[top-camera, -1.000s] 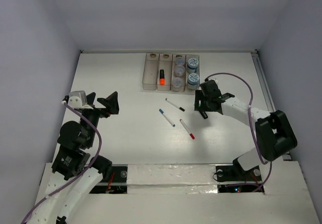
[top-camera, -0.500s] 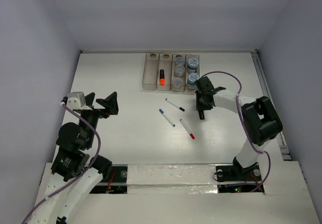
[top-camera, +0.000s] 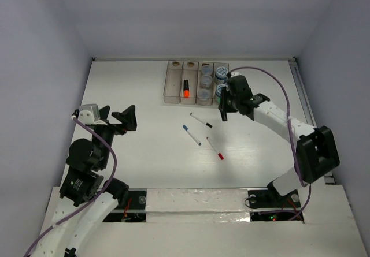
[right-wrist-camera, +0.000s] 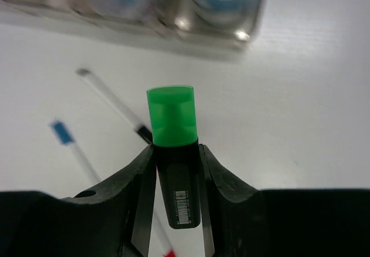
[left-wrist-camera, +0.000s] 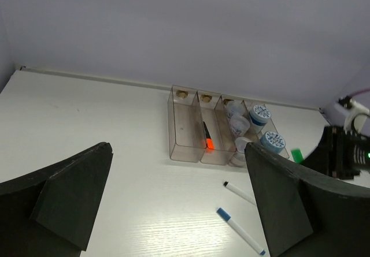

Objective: Sort the stationery into containers
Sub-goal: Place the stationery in the storage box, then pick up the pen from the center of the board, then place the pen in the storage box, then pick up the pen from the center of the board, then place the pen in the storage box, then pick up the pen from the center of the board.

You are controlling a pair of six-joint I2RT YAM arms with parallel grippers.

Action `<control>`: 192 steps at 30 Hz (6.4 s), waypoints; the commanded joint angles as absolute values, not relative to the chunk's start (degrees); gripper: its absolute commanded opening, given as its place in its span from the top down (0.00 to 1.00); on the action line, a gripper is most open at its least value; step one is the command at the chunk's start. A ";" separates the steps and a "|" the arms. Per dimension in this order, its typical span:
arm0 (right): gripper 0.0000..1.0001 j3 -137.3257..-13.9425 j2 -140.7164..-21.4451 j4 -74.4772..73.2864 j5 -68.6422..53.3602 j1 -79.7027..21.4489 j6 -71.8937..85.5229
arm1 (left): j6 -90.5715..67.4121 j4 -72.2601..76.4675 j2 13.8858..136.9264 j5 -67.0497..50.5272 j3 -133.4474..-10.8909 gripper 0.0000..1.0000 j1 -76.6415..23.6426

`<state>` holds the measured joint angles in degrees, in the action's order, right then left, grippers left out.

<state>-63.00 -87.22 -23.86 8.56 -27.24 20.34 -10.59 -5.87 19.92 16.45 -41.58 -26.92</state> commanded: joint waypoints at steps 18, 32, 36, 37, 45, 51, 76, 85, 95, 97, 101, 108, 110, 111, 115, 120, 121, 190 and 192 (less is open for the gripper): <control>0.69 -110.90 -126.99 -8.87 0.17 -31.64 23.38 | -10.28 -3.25 23.91 15.82 -41.31 0.01 -27.07; 0.34 -91.35 -109.62 -9.66 0.35 -35.59 14.51 | -10.28 -3.25 23.99 15.73 -41.31 0.01 -26.54; 0.42 -77.37 -102.32 -13.97 -1.50 -41.12 12.22 | -10.37 -3.08 24.17 15.38 -41.40 0.01 -26.54; 0.42 -73.17 -101.26 -14.58 -1.84 -41.83 12.22 | -10.37 -3.08 24.26 15.21 -41.40 0.01 -26.54; 0.38 -69.08 -101.33 -20.12 -0.71 -46.23 12.48 | -10.37 -3.08 24.52 15.03 -41.40 0.01 -26.54; 0.48 -71.98 -108.19 -21.71 5.18 -48.95 13.71 | -10.37 -3.25 23.91 15.12 -41.31 0.01 -26.54; 1.00 -100.51 -116.35 -9.93 10.10 -43.43 19.58 | -10.72 -3.25 22.24 13.97 -41.13 0.01 -26.54; 1.00 -114.33 -128.74 -4.65 11.59 -38.58 29.00 | -10.72 -3.16 22.68 13.89 -41.13 0.01 -26.54; 0.48 -125.59 -136.76 -8.43 9.75 -36.91 30.33 | -10.63 -3.16 22.76 14.06 -41.13 0.01 -26.54; 0.39 -123.42 -135.10 -8.35 10.11 -36.91 29.10 | -10.63 -3.16 22.50 14.15 -41.13 0.01 -26.54; 0.39 -108.53 -125.01 -0.91 7.05 -36.91 22.00 | -10.63 -3.16 22.59 14.15 -41.13 0.01 -26.54; 0.47 -81.18 -105.93 -5.70 3.70 -36.91 9.86 | -10.63 -3.16 22.59 14.15 -41.22 0.01 -26.54; 0.47 -76.75 -101.37 -8.60 3.08 -36.91 8.01 | -10.63 -2.99 22.59 13.97 -41.22 0.01 -26.54; 0.47 -73.68 -100.21 -9.40 1.95 -36.91 7.13 | -10.63 -2.99 22.85 13.89 -41.22 0.01 -26.54; 0.43 -70.15 -98.44 -12.74 2.28 -36.91 5.19 | -10.63 -3.16 24.34 13.89 -41.31 0.01 -26.54; 0.42 -67.68 -101.33 -9.85 0.36 -36.30 4.04 | -10.72 -3.25 25.22 14.06 -41.22 0.01 -26.54; 0.42 -67.85 -102.29 -9.84 0.44 -36.30 4.04 | -10.64 -3.25 25.40 14.06 -41.22 0.01 -26.54; 0.43 -61.45 -84.66 -36.38 4.66 -36.91 21.44 | -11.25 -3.34 25.93 8.70 -41.75 0.01 -26.54; 0.42 -58.81 -83.33 -37.79 3.43 -36.91 22.93 | -11.25 -3.34 25.66 8.61 -41.66 0.01 -26.54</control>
<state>-62.83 -85.10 -27.81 5.69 -36.62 21.28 -10.87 -5.80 26.35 9.63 -41.58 -26.87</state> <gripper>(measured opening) 0.579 0.990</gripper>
